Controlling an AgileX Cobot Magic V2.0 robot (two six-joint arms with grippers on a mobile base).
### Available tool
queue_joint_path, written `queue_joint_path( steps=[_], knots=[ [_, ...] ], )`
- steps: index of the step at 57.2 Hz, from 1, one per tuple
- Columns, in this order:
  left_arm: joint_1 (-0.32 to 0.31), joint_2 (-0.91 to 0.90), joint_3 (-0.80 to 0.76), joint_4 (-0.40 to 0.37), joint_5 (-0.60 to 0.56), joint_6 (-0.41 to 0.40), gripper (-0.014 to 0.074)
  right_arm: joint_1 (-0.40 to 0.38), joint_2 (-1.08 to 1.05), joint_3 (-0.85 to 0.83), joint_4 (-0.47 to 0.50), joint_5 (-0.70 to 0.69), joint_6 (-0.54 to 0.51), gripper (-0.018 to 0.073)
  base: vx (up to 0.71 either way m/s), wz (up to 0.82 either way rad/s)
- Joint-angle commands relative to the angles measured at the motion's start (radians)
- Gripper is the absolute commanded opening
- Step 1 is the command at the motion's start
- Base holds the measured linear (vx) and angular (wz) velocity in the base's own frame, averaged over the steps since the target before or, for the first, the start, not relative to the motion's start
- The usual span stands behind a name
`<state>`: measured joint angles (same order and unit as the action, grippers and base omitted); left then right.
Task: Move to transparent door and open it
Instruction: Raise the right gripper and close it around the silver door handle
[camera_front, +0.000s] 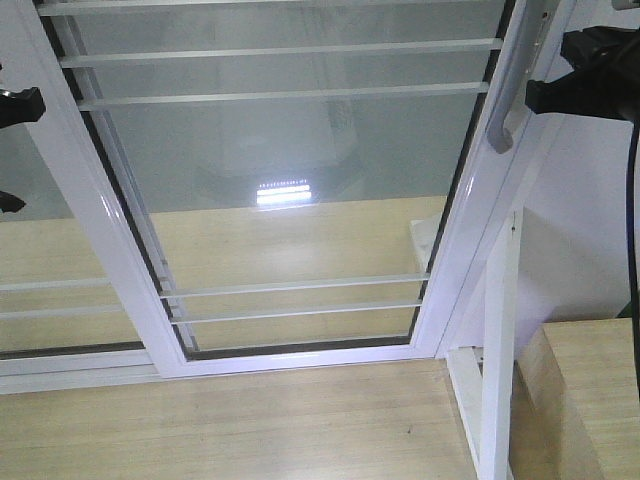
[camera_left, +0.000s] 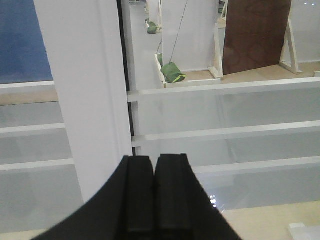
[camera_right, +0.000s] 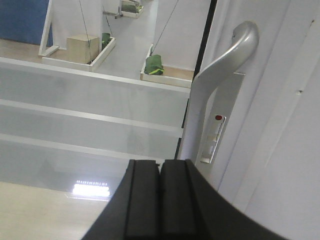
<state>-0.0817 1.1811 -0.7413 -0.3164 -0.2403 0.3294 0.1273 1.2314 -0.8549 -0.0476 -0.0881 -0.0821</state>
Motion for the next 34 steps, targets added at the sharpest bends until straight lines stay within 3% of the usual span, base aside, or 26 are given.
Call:
queue_joint_path(
  steps=[1,6,22,28,34],
  knots=[
    [0.002,-0.019,-0.037,-0.003,-0.102,-0.006,0.0129,0.000,-0.023,-0.037,0.002,-0.106,-0.008,0.0121,0.00,0.00],
    [0.002,-0.019,-0.037,-0.003,-0.114,-0.006,0.0228,0.000,-0.023,-0.037,0.002,-0.105,-0.008,0.0225,0.00,0.00],
    [0.002,-0.019,-0.037,-0.003,-0.138,-0.006,0.0608,0.000,-0.023,-0.037,0.003,-0.120,-0.008,0.0686,0.00,0.00],
    [0.002,-0.019,-0.037,-0.004,-0.146,-0.006,0.0685,0.000,-0.018,-0.033,0.012,-0.130,-0.004,0.0728,0.00,0.00],
    [0.002,-0.019,-0.037,-0.004,-0.141,-0.006,0.0690,0.000,0.017,-0.033,0.027,-0.146,-0.004,0.0718,0.00,0.00]
  ],
)
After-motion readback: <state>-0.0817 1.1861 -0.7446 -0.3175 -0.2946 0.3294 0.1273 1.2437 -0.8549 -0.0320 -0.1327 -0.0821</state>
